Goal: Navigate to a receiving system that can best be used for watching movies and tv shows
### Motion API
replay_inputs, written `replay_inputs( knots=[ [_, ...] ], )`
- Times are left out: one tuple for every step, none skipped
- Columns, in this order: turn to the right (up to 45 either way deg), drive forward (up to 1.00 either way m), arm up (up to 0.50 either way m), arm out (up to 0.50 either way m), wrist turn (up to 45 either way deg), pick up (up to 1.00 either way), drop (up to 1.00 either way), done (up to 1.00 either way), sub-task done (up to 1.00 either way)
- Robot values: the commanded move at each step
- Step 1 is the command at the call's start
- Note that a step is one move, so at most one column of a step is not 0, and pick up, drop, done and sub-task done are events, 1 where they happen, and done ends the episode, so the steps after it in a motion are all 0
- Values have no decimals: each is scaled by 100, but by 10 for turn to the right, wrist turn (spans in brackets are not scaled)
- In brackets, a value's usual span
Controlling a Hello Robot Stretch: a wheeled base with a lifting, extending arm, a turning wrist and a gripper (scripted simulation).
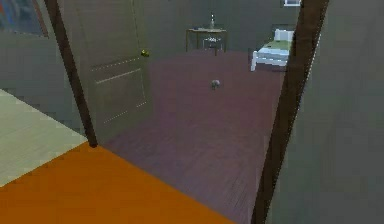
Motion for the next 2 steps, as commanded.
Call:
replay_inputs(
  knots=[
    [-270, 0, 0, 0, 0, 0, 0, 0, 0],
    [-30, 0, 0, 0, 0, 0, 0, 0, 0]
  ],
)
